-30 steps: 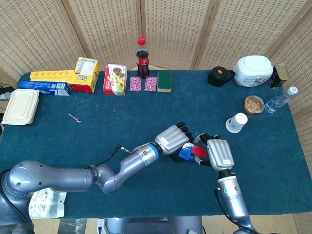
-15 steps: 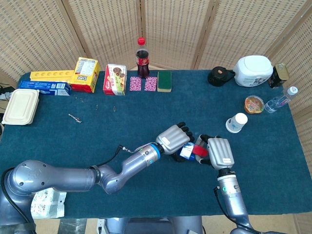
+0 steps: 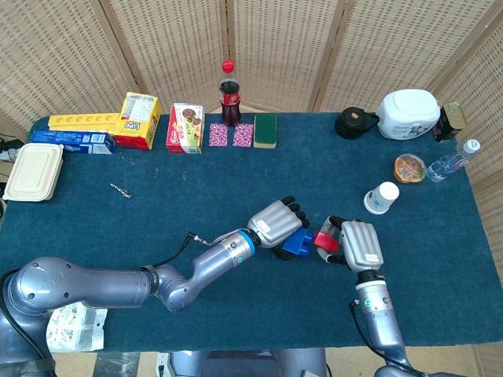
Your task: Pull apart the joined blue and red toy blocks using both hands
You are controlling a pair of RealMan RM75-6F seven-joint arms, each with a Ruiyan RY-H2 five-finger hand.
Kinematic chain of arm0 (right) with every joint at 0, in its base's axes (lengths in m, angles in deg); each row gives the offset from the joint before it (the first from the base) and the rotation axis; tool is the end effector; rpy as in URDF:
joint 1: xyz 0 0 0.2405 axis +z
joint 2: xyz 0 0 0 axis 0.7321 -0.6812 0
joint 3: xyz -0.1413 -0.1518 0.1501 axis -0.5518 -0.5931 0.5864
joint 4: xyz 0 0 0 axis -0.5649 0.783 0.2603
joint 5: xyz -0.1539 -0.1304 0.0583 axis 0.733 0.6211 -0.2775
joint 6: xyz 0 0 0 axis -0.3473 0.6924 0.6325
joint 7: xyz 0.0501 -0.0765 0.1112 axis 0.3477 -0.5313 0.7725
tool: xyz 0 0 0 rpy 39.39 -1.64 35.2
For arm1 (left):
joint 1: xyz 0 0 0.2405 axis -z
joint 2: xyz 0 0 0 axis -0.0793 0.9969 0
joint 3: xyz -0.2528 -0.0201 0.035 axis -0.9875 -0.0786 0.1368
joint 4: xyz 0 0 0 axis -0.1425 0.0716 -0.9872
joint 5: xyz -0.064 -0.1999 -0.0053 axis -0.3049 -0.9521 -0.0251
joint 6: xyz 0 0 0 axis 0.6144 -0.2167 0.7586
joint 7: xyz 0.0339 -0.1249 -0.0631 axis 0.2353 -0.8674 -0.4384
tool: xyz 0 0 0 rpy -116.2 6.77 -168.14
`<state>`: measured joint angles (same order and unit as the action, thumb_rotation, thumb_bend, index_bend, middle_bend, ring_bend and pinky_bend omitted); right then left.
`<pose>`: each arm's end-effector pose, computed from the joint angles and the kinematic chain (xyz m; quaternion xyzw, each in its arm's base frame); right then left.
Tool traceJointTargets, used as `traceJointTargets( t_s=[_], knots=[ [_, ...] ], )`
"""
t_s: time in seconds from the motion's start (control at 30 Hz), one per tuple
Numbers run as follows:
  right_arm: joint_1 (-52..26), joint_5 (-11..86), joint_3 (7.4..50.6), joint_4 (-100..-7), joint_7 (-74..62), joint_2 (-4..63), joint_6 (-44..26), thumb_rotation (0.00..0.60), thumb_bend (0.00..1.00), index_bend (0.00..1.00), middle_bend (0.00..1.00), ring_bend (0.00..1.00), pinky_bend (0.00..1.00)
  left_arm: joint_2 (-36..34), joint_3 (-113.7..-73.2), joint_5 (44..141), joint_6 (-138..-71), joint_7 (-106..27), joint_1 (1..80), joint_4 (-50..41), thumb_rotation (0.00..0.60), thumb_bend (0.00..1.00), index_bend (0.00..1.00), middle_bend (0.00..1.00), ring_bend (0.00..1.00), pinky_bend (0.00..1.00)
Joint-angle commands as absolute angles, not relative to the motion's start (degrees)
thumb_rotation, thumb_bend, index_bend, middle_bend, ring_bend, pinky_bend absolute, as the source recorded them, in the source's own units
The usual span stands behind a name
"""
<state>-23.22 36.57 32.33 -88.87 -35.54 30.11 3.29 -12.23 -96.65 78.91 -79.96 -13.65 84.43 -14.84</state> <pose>-0.1625 -0.2677 0.0499 0.5819 -0.4731 0.4368 0.4968 0.0672 0.3514 -0.0768 -0.8750 -0.2328 -0.3533 0.2352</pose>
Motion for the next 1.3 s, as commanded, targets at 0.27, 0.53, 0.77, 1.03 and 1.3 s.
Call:
traceJointTargets(
  t_s=[0.27,0.53,0.77,1.03,1.3],
  knots=[
    [-23.8,34.8,32.3,-88.2,-32.1,27.3,1.6,0.599,0.31,0.61,0.56,0.64,0.45,-9.0,-95.1,81.0,-81.4,-13.9,82.5,-17.4,0.413,0.28,0.46,0.34,0.23,0.15],
    [-21.9,31.8,31.0,-84.6,-27.6,26.1,-6.7,0.600,0.30,0.56,0.52,0.57,0.40,-3.0,-93.1,84.1,-84.6,-14.9,78.3,-22.1,0.412,0.28,0.46,0.34,0.23,0.15],
    [-19.9,29.5,30.7,-82.1,-26.9,27.3,-10.1,0.600,0.30,0.40,0.41,0.44,0.33,0.5,-90.9,86.2,-86.4,-15.8,74.6,-24.0,0.415,0.28,0.46,0.34,0.23,0.15],
    [-20.4,30.0,30.1,-83.1,-25.8,25.9,-9.0,0.600,0.30,0.28,0.33,0.35,0.28,-0.1,-88.9,87.8,-86.7,-17.1,71.6,-23.3,0.416,0.28,0.46,0.34,0.23,0.15],
    [-22.0,32.4,30.0,-85.6,-24.5,22.9,-5.8,0.600,0.30,0.28,0.33,0.35,0.27,-1.7,-88.5,87.1,-86.4,-16.7,70.3,-22.1,0.412,0.21,0.37,0.33,0.18,0.15]
  ],
)
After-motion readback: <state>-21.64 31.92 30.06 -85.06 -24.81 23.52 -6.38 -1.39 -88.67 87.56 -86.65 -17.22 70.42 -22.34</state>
